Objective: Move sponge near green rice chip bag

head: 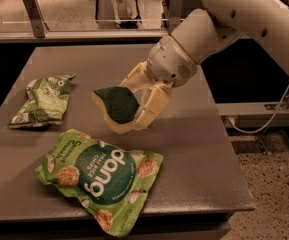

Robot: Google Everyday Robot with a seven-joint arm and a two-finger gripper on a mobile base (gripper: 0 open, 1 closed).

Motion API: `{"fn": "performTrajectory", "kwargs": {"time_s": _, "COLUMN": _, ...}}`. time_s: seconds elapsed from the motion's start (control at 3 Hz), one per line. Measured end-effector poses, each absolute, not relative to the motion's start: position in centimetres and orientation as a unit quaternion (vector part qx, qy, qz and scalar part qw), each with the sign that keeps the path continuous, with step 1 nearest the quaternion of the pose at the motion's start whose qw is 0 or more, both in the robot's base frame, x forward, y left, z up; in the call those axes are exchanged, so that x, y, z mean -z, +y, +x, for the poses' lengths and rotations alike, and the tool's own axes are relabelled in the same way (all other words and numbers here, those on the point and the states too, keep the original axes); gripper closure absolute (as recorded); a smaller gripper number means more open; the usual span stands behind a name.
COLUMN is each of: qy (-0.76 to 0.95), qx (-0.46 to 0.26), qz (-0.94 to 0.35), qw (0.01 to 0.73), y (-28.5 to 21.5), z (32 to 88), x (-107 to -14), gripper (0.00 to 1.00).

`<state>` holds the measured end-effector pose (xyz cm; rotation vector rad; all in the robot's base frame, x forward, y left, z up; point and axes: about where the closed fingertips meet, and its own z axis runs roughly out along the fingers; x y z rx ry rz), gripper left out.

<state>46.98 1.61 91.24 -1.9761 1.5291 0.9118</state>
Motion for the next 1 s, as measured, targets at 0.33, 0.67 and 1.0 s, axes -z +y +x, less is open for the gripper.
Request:
{"fn": "performTrajectory", "kwargs": {"time_s": 0.33, "qy": 0.558, "qx": -0.333, "qz": -0.722, "qw": 0.239, "y": 1.82, "z": 47.0, "x": -91.25, "gripper": 0.35}}
{"fn": "performTrajectory", "kwargs": {"time_s": 0.67, "qy": 0.557, "qx": -0.333, "qz": -0.722, "qw": 0.24, "y": 2.02, "z": 47.02, "x": -91.25, "gripper": 0.12}}
{"fn": "performTrajectory", "kwargs": {"time_s": 1.0, "qy": 0.556, "qx": -0.332, "qz": -0.723, "qw": 0.241, "y": 2.24, "z": 47.02, "x": -91.25, "gripper": 0.0}}
